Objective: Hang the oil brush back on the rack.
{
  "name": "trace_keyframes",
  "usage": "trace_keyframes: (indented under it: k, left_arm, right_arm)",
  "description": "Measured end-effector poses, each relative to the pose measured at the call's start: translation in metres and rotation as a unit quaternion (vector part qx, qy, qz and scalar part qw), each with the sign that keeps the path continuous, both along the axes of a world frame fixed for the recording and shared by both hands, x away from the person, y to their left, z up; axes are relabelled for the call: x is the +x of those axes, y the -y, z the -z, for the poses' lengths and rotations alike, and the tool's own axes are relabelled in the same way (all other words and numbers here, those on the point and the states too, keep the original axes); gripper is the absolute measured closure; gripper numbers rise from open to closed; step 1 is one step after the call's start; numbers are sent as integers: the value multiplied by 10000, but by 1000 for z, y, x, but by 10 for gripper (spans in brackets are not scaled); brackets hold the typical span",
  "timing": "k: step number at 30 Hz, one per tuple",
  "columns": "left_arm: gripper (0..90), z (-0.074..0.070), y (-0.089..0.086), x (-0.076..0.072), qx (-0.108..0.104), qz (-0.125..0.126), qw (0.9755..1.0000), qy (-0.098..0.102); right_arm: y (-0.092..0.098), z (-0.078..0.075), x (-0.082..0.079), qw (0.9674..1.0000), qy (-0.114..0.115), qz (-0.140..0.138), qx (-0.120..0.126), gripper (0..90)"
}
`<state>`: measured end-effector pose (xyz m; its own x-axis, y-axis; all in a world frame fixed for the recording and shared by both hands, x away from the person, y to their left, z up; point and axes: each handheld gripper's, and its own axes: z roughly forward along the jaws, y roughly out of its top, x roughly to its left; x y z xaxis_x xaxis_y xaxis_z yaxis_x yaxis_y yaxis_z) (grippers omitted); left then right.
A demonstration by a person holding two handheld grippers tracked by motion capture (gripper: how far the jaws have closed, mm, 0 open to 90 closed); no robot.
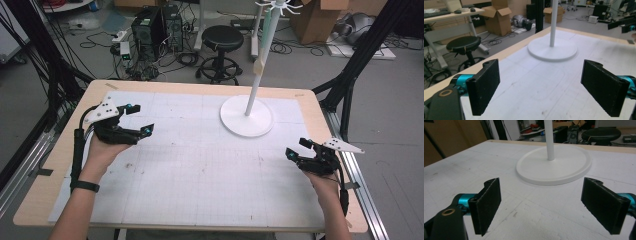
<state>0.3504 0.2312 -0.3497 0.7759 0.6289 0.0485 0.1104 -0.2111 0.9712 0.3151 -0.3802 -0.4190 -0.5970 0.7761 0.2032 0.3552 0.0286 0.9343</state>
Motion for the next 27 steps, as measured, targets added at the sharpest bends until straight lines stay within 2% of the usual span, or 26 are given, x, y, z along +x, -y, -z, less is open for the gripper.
trace_keyframes:
  k: [4,5,6,7,8,12,13,14,19,21,23,25,26,27]
  left_arm:
    - [159,10,-7,-7,-46,-25,10000,-11]
    - [159,16,-10,-12,11,-36,10000,-19]
    - [160,16,-10,-12,11,-36,10000,-19]
    - [160,25,-15,-17,55,-91,9999,13]
    - [160,25,-15,-17,55,-91,9999,13]
    - [160,42,-24,-23,26,-287,9996,-6]
    - [160,45,-26,-22,71,-282,9995,-79]
    - [158,47,-27,-20,180,-272,9990,-292]
    - [157,47,-25,-21,118,-253,9993,-246]
    - [157,49,-24,-22,201,-205,9989,-360]
    - [158,49,-24,-23,224,-206,9988,-379]
    - [160,54,-27,-30,76,-316,9994,-125]
    - [160,56,-29,-31,63,-382,9992,-120]
    - [160,57,-32,-31,97,-379,9990,-211]
  right_arm:
    - [-2,1,1,10000,-22,-13,-25,156]
    - [-2,1,1,10000,-29,-18,-38,156]
    - [-2,1,1,10000,-29,-18,-38,156]
    - [-2,1,1,10000,-37,-15,-32,156]
    - [-2,1,1,10000,-37,-15,-32,156]
    - [0,4,1,10000,-51,-2,-7,157]
    - [0,5,1,10000,-86,0,-5,157]
    - [0,5,1,10000,-90,-3,-18,156]
    - [1,5,-1,9999,-107,-5,-6,157]
    - [2,6,-2,9999,-114,26,41,156]
    - [3,6,-2,9999,-101,34,21,157]
    - [4,6,-2,10000,-88,27,19,157]
    - [4,6,-3,9999,-102,24,25,157]
    - [4,6,-2,10000,-92,27,1,157]
